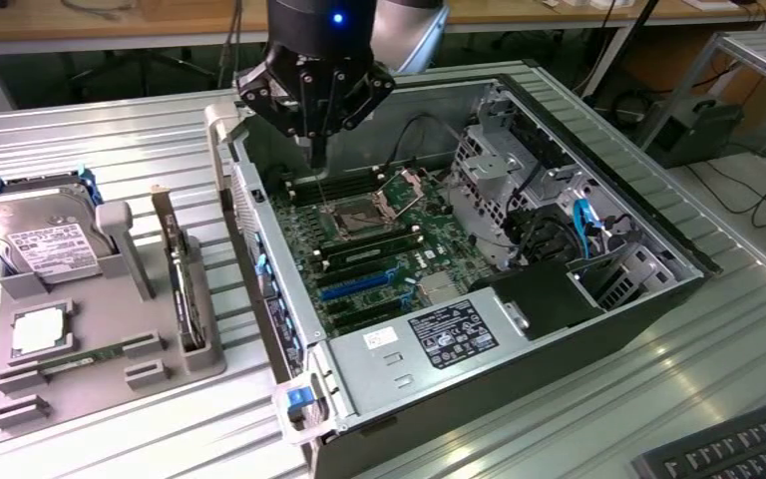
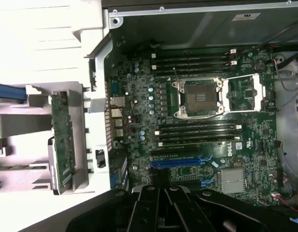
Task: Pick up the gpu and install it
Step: 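Reach for the gpu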
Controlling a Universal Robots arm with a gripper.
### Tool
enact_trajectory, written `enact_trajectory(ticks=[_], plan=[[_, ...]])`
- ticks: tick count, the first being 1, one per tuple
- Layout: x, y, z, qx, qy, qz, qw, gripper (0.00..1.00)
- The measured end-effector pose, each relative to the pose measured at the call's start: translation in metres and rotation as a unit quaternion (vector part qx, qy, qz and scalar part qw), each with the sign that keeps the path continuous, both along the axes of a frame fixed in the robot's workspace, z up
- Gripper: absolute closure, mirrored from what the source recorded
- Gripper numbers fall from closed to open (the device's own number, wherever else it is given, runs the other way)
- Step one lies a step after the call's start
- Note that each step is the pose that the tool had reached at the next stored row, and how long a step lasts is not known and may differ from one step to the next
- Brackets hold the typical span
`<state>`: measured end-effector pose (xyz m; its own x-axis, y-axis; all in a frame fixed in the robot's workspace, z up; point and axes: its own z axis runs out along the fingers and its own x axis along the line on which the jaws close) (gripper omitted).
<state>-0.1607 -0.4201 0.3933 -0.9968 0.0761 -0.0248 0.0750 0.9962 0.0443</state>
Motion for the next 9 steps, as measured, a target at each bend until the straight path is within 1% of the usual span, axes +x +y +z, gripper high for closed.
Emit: enact_trajectory(ticks=[3,6,9], plan=[[-0.011,-0.003,-0.0001,0.0001,-0.0001,0.0,1.0,0.89],[-0.029,-0.0062,-0.0001,0.0,0.0,0.0,1.0,0.89],[-0.044,-0.0079,-0.0005,-0.0002,0.0,0.0,1.0,0.89]])
